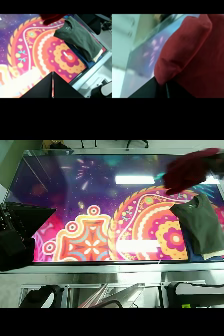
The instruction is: Fold the shirts.
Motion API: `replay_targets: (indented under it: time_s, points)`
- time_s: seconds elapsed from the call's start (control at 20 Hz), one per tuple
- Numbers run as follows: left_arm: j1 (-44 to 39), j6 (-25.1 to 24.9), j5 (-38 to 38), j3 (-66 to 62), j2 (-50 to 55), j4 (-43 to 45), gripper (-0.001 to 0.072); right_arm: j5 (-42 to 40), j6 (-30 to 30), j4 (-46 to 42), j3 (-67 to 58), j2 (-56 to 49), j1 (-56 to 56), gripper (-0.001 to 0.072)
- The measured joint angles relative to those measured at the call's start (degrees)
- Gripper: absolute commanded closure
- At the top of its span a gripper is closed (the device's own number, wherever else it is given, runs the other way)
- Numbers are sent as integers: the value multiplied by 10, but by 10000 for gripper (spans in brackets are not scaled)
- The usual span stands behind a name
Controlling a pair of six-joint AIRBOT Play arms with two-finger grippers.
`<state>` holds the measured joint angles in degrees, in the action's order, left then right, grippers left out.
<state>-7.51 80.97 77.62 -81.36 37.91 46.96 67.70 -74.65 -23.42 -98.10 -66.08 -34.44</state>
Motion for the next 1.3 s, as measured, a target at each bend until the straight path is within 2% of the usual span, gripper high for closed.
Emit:
replay_targets:
  time_s: [0.25, 0.4, 0.65, 0.85, 1.0, 1.25, 1.3]
  points:
    - [0, 0, 0, 0, 0, 0, 692, 76, -129, -110, -4, 35, -157, 694]
    - [0, -1, 2, 0, 2, 0, 692, 114, -171, -170, -4, 40, -193, 694]
    - [-9, -5, 28, 0, 20, 0, 692, 162, -199, -213, -4, 42, -209, 694]
    - [-49, -9, 31, 0, 52, 0, 692, 240, -218, -256, -5, 43, -212, 693]
    - [-94, -21, 10, 0, 78, 0, 692, 313, -235, -356, 5, 51, -212, 693]
    - [-152, -44, -36, 0, 115, 0, 692, 360, -246, -482, 92, 93, -212, 687]
    - [-158, -50, -42, 0, 122, 0, 692, 364, -246, -496, 116, 99, -212, 553]
